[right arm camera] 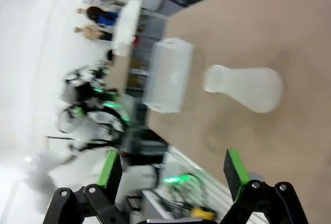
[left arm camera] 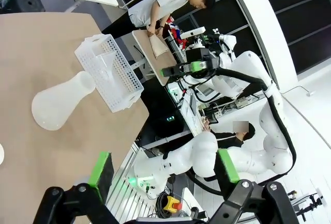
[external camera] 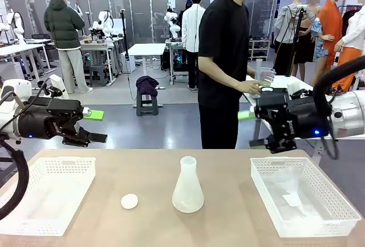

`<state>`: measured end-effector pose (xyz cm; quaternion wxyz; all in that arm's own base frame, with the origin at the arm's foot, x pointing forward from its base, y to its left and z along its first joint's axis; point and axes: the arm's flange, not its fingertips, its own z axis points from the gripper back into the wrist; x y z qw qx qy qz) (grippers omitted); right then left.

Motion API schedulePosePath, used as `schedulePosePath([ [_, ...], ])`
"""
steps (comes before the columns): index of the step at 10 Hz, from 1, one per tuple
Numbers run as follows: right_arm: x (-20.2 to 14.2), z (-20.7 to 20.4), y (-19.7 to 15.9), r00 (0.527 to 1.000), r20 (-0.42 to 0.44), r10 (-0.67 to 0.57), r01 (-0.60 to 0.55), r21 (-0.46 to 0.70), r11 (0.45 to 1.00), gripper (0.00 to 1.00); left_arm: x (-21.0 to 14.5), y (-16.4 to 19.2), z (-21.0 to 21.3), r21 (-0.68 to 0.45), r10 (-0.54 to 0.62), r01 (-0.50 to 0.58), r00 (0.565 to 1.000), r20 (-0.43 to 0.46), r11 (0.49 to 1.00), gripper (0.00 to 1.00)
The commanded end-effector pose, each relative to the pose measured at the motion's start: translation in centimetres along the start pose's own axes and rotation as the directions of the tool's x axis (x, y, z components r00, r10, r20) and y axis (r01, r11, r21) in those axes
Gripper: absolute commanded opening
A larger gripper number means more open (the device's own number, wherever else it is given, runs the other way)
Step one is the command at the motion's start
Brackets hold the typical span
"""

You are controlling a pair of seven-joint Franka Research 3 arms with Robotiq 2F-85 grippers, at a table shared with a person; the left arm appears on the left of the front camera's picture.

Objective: Prepare the solutions needed for the experiment.
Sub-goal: Pick up the Plastic Funnel and insert it into the Big flask.

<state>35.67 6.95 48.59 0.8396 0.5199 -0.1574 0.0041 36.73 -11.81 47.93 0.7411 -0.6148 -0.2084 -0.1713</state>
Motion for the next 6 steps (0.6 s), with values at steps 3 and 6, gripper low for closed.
schedulePosePath([
  [3, 6.3, 4.6, -1.7, 0.863, -0.405, 0.302, -0.479, -0.465, 0.745, 1.00, 0.0, -0.1, -0.2, -0.024, 0.012, -0.011, 1.000, 0.013, 1.000, 1.00],
  [6, 10.5, 5.7, -2.4, 0.733, -0.600, 0.321, -0.656, -0.498, 0.567, 1.00, 0.0, -0.1, -0.2, -0.024, 0.012, -0.011, 1.000, 0.013, 1.000, 1.00],
])
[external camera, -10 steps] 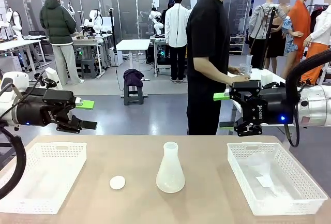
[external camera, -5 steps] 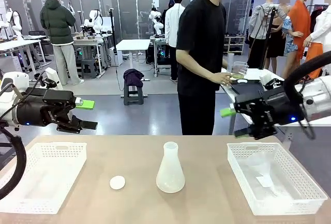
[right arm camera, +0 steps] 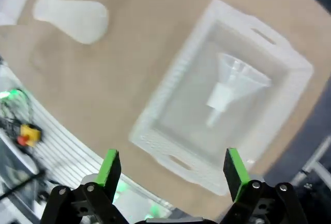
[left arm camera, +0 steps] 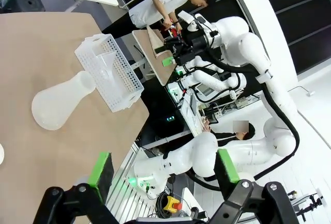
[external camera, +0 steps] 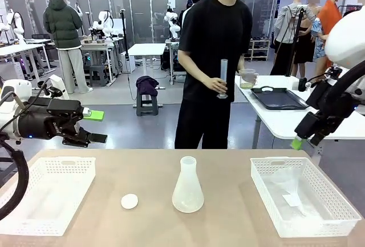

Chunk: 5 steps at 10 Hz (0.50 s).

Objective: Prepare the solutions needed for the experiment.
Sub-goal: Pick up the Plastic Funnel and insert it into the Big flask.

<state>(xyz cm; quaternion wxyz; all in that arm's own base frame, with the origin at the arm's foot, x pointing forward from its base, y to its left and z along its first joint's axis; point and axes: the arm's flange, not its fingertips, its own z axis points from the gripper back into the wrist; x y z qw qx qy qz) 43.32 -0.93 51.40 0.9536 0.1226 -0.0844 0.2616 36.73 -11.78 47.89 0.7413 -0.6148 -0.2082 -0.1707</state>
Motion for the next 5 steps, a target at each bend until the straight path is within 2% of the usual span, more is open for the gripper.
schedulePosePath([
  [1, 1.6, -0.2, -0.4, 0.998, -0.022, 0.060, -0.062, -0.114, 0.992, 1.00, 0.0, -0.2, -0.2, -0.024, 0.011, -0.010, 1.000, 0.013, 1.000, 1.00],
  [2, 0.0, 0.0, 0.0, 1.000, 0.000, 0.000, 0.000, 0.000, 1.000, 1.00, 0.0, -0.2, -0.2, -0.024, 0.011, -0.010, 1.000, 0.013, 1.000, 1.00],
  [5, 0.0, 0.0, 0.0, 1.000, 0.000, 0.000, 0.000, 0.000, 1.000, 1.00, 0.0, -0.2, -0.2, -0.024, 0.011, -0.010, 1.000, 0.013, 1.000, 1.00],
])
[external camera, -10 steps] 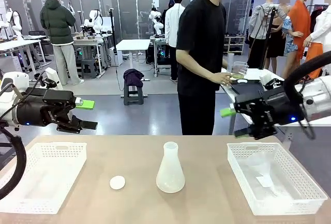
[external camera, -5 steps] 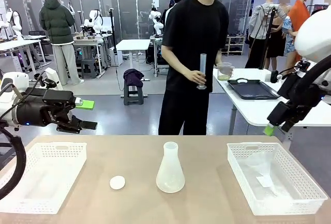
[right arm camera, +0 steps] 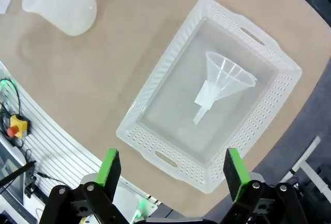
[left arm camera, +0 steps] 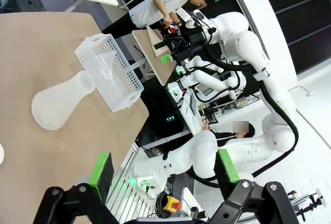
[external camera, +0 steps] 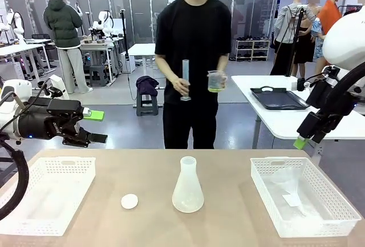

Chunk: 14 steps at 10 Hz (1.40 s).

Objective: Prepare the solutions needed for the experiment.
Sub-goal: Pick up the Plastic Funnel and insert it into the Big flask.

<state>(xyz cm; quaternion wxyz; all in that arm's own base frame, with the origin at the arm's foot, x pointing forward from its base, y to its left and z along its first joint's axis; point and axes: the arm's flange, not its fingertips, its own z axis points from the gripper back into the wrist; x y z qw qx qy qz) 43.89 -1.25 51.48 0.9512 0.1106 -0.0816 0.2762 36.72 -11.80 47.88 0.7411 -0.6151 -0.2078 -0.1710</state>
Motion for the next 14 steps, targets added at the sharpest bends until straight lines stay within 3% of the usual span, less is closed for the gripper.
schedulePosePath([
  [1, -0.3, -0.1, 0.6, 0.999, 0.014, -0.031, 0.030, 0.018, 0.999, 1.00, 0.0, -0.2, -0.2, -0.023, 0.010, -0.010, 1.000, 0.014, 1.000, 1.00],
  [2, 0.0, 0.0, 0.0, 1.000, 0.000, 0.000, 0.000, 0.000, 1.000, 1.00, 0.0, -0.2, -0.2, -0.023, 0.010, -0.010, 1.000, 0.014, 1.000, 1.00],
  [3, 1.7, -0.4, -1.6, 0.967, -0.082, 0.241, -0.247, -0.074, 0.966, 1.00, 0.0, -0.2, -0.2, -0.023, 0.010, -0.010, 1.000, 0.014, 1.000, 1.00],
  [4, 3.1, -0.7, -2.5, 0.896, -0.106, 0.432, -0.441, -0.082, 0.894, 1.00, 0.0, -0.2, -0.2, -0.023, 0.010, -0.010, 1.000, 0.014, 1.000, 1.00],
  [5, 4.2, -1.1, -3.6, 0.829, -0.165, 0.534, -0.555, -0.127, 0.822, 1.00, 0.0, -0.2, -0.2, -0.023, 0.010, -0.010, 1.000, 0.014, 1.000, 1.00],
  [7, 6.4, -2.2, -5.1, 0.689, -0.214, 0.693, -0.723, -0.141, 0.676, 1.00, 0.0, -0.2, -0.2, -0.023, 0.010, -0.010, 1.000, 0.014, 1.000, 1.00],
  [8, 7.6, -2.5, -5.9, 0.653, -0.239, 0.719, -0.754, -0.113, 0.647, 1.00, 0.0, -0.2, -0.2, -0.023, 0.010, -0.010, 1.000, 0.014, 1.000, 1.00],
  [10, 8.4, -2.6, -6.3, 0.528, -0.208, 0.823, -0.841, 0.008, 0.541, 1.00, 0.0, -0.2, -0.2, -0.023, 0.010, -0.010, 1.000, 0.014, 1.000, 1.00],
  [14, 8.4, -3.4, -5.7, 0.543, -0.226, 0.809, -0.833, -0.025, 0.552, 1.00, 0.0, -0.2, -0.2, -0.023, 0.010, -0.010, 1.000, 0.014, 1.000, 1.00],
])
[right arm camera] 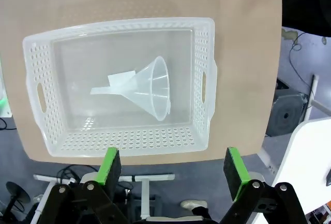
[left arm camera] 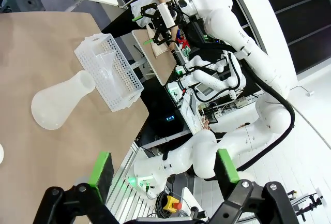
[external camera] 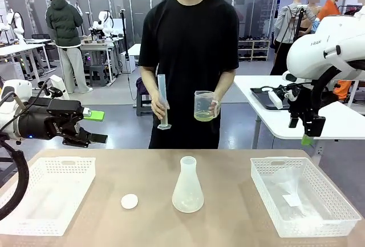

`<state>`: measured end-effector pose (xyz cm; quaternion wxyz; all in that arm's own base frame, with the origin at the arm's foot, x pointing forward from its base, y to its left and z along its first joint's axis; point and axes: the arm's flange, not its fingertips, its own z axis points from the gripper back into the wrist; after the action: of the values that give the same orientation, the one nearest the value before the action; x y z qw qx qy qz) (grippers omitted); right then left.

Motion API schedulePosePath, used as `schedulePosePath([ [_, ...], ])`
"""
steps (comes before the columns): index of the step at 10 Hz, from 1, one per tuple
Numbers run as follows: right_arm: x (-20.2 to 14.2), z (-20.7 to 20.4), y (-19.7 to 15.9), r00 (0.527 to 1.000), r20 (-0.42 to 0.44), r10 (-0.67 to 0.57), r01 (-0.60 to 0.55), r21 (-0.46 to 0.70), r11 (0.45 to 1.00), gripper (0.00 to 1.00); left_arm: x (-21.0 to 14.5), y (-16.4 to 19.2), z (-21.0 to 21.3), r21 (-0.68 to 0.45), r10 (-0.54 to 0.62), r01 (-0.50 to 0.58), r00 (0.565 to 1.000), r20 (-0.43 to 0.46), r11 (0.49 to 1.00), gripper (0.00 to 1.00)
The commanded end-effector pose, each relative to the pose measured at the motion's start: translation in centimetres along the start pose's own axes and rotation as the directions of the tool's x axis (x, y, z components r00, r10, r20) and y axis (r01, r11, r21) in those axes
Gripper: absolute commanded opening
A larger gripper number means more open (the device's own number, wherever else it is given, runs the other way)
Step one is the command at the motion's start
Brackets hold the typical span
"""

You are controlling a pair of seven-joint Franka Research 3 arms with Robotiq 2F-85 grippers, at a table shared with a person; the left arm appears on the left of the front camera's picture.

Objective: Prepare the solutions needed for the experiment.
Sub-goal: Pick up the Plastic Funnel and insert it into the Big flask.

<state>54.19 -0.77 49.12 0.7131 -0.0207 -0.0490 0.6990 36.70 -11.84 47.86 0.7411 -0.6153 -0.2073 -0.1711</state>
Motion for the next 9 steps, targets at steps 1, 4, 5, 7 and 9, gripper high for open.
schedulePosePath([
  [1, 0.0, -0.1, -0.1, 1.000, -0.009, -0.016, 0.016, -0.015, 1.000, 1.00, 0.1, -0.2, -0.2, -0.023, 0.010, -0.010, 1.000, 0.014, 1.000, 1.00],
  [4, -0.1, 0.0, 0.0, 1.000, -0.001, -0.002, 0.002, -0.003, 1.000, 1.00, 0.1, -0.2, -0.2, -0.023, 0.010, -0.010, 1.000, 0.014, 1.000, 1.00],
  [5, -0.2, -1.0, -0.6, 1.000, -0.003, 0.011, -0.010, 0.018, 1.000, 1.00, 0.1, -0.2, -0.2, -0.023, 0.010, -0.010, 1.000, 0.014, 1.000, 1.00],
  [7, 0.0, -3.1, -1.3, 0.999, 0.009, 0.032, -0.033, 0.071, 0.997, 1.00, 0.1, -0.2, -0.2, -0.023, 0.010, -0.010, 1.000, 0.014, 1.000, 1.00],
  [9, 0.0, -5.3, -1.7, 0.999, 0.029, 0.032, -0.036, 0.129, 0.991, 1.00, 0.1, -0.2, -0.2, -0.023, 0.010, -0.010, 1.000, 0.014, 1.000, 1.00],
])
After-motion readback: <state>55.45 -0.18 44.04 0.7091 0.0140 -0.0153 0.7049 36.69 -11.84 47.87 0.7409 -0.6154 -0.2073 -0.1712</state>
